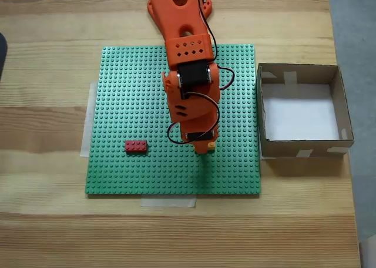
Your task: Pick the yellow lego block and put it in the box.
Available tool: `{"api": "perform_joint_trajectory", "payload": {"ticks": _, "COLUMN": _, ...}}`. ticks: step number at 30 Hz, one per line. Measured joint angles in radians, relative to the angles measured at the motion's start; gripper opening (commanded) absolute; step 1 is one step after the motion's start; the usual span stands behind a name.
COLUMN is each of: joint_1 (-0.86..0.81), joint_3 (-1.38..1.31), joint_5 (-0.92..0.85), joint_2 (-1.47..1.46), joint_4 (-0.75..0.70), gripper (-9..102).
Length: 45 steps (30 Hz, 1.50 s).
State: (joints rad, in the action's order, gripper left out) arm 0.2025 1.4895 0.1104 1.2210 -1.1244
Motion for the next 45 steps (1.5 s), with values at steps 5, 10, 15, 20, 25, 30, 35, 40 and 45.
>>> {"api": "perform_joint_trajectory", "payload": {"ticks": 5, "joint_1": 0.002, "joint_3": -0.034, "joint_5": -0.009, "joint_2": 0.000, "joint_4": -0.044, "gripper": 3}}
{"api": "perform_joint_trajectory", "payload": {"ticks": 10, "joint_1": 0.002, "joint_3": -0.040, "joint_5": -0.014, "joint_2": 0.009, "joint_4": -0.080, "gripper": 2}}
{"api": "perform_joint_trajectory", "payload": {"ticks": 15, "joint_1": 0.020, "joint_3": -0.040, "joint_5": -0.041, "joint_2": 0.098, "joint_4": -0.117, "gripper": 1}}
{"api": "perform_joint_trajectory", "payload": {"ticks": 20, "joint_1": 0.049, "joint_3": -0.040, "joint_5": -0.066, "joint_2": 0.222, "joint_4": -0.161, "gripper": 1}}
{"api": "perform_joint_trajectory", "payload": {"ticks": 25, "joint_1": 0.080, "joint_3": 0.038, "joint_5": -0.094, "joint_2": 0.394, "joint_4": -0.179, "gripper": 1}}
{"api": "perform_joint_trajectory", "payload": {"ticks": 30, "joint_1": 0.129, "joint_3": 0.069, "joint_5": -0.115, "joint_2": 0.561, "joint_4": -0.218, "gripper": 1}}
{"api": "perform_joint_trajectory", "payload": {"ticks": 35, "joint_1": 0.213, "joint_3": 0.069, "joint_5": -0.117, "joint_2": 0.689, "joint_4": -0.267, "gripper": 1}}
{"api": "perform_joint_trajectory", "payload": {"ticks": 40, "joint_1": 0.305, "joint_3": 0.054, "joint_5": -0.089, "joint_2": 0.736, "joint_4": -0.295, "gripper": 1}}
{"api": "perform_joint_trajectory", "payload": {"ticks": 45, "joint_1": 0.410, "joint_3": 0.014, "joint_5": -0.067, "joint_2": 0.736, "joint_4": -0.284, "gripper": 0}}
